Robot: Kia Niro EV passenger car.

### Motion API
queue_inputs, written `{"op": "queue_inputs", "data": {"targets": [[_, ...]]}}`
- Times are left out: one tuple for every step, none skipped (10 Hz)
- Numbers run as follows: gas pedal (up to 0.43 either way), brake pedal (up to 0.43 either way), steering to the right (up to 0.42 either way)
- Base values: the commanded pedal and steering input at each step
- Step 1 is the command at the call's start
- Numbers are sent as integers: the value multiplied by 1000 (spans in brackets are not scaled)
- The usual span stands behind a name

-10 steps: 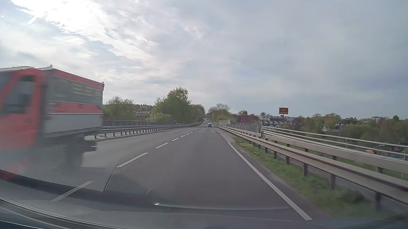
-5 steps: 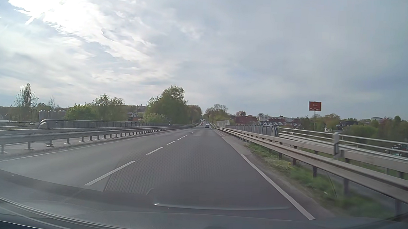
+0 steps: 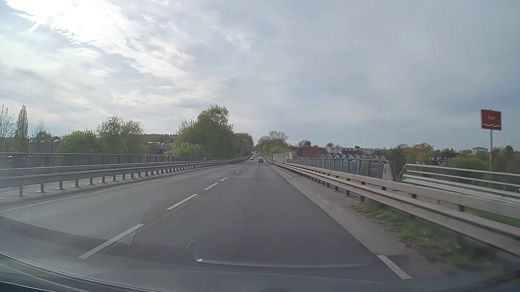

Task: Follow the waypoints while adhering to traffic rules and regulations

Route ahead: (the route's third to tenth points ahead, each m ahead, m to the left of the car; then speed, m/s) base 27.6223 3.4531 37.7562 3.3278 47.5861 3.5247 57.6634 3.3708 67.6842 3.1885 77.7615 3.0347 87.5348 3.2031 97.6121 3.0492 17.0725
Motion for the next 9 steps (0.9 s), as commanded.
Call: {"op": "queue_inputs", "data": {"targets": [[47,0,3],[47,0,3],[47,0,2],[59,0,2],[59,0,2],[59,0,1],[59,0,0],[59,0,-1],[59,0,-2]]}}
